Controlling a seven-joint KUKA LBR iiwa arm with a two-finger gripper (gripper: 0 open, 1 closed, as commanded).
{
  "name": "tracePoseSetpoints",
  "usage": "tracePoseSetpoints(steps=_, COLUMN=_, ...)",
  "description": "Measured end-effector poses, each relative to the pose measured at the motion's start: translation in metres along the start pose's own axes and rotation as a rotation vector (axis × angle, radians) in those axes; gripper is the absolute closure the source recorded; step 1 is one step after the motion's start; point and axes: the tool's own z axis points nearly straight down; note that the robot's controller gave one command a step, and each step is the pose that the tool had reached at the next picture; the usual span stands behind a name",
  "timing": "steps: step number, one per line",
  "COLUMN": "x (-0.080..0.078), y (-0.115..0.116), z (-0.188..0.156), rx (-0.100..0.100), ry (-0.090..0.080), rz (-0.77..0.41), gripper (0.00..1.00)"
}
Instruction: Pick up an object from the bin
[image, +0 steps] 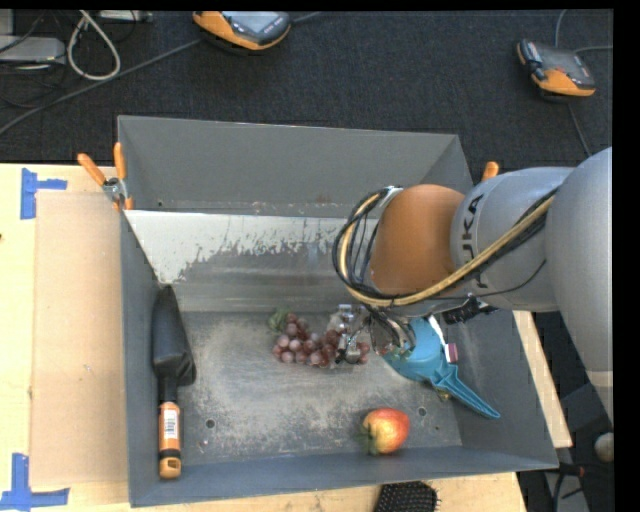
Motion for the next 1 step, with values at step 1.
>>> tracePoseSetpoints(steps=1, x=0.0044, y=-0.0060, z=-0.0705, rx=0.000, ry=0.004, rz=-0.013, gripper=1.00)
